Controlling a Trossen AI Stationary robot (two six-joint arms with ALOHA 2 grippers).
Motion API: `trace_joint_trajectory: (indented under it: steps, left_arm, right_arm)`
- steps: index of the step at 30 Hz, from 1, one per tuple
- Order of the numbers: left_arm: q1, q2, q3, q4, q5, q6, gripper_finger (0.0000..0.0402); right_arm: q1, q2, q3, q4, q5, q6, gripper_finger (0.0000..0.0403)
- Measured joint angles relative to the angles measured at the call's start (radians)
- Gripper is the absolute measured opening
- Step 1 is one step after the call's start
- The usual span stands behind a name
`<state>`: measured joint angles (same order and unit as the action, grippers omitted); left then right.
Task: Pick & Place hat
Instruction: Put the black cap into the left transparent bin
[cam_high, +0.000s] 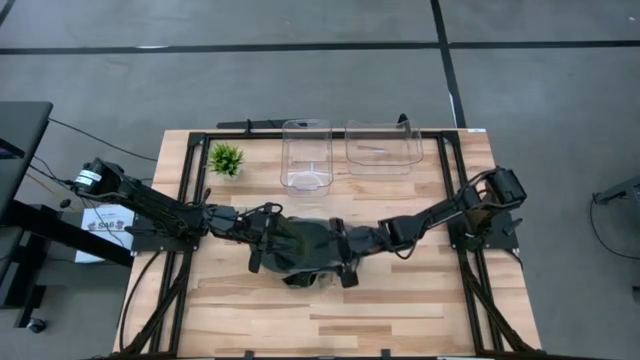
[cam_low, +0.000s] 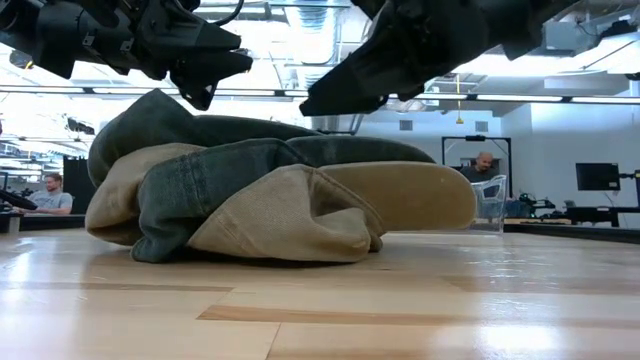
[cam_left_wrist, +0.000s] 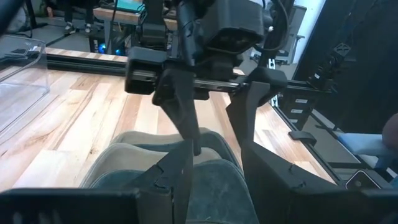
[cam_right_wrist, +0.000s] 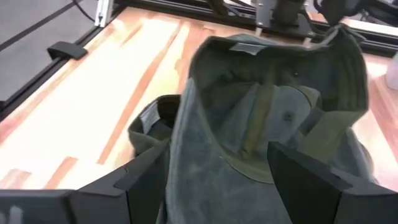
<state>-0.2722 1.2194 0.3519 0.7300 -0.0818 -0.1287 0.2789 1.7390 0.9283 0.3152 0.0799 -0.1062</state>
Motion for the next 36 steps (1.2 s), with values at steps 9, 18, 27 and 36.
trace_joint_trajectory:
  steps: [9,18,27,36]
  left_arm:
    - [0.000,0.000,0.000,0.001,0.000,-0.011,0.0134]
    - [-0.036,0.000,0.000,0.005,0.000,-0.045,0.0134]
    - [-0.089,0.011,-0.001,0.052,0.000,-0.044,0.0134]
    - [-0.085,0.020,0.000,0.059,-0.025,-0.017,0.0134]
  right_arm:
    - [0.010,0.000,0.000,0.023,-0.001,0.034,0.0260]
    - [0.042,0.019,-0.001,0.056,0.073,0.080,0.0260]
    - [0.075,0.099,0.083,0.085,0.129,0.081,0.0260]
    - [0.067,0.200,0.139,0.029,0.129,0.107,0.0260]
